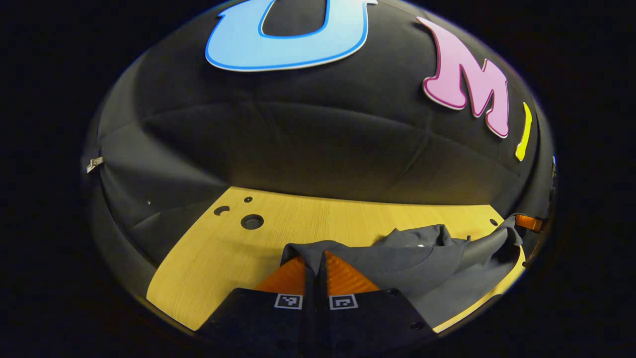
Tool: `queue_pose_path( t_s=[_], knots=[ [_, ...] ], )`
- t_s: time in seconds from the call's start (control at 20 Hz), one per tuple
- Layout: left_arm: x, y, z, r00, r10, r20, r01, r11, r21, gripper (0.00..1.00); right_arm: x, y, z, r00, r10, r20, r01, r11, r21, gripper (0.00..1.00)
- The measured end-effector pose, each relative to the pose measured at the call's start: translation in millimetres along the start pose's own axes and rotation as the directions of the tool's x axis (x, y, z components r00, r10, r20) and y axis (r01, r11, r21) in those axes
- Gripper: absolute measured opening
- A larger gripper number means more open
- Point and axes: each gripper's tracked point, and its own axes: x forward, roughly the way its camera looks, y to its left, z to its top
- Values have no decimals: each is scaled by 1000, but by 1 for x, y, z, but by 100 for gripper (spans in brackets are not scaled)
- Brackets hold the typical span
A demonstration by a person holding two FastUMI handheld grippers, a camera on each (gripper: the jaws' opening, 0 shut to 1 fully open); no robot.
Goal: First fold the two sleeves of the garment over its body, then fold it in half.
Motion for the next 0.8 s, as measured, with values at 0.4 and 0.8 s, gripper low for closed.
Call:
queue_pose_path(
  t_s=[0.4, 0.8],
  knots=[
    [40, -5, -21, 1000, 25, -4, -24, 996, 91, 5, 51, -22, -53, 995, -45, -93, 48, 998, 37, 5],
    [44, -6, -46, 999, 31, -40, -27, 994, 104, 39, 53, -25, -82, 981, -60, -182, 72, 995, 62, 20]
  ],
)
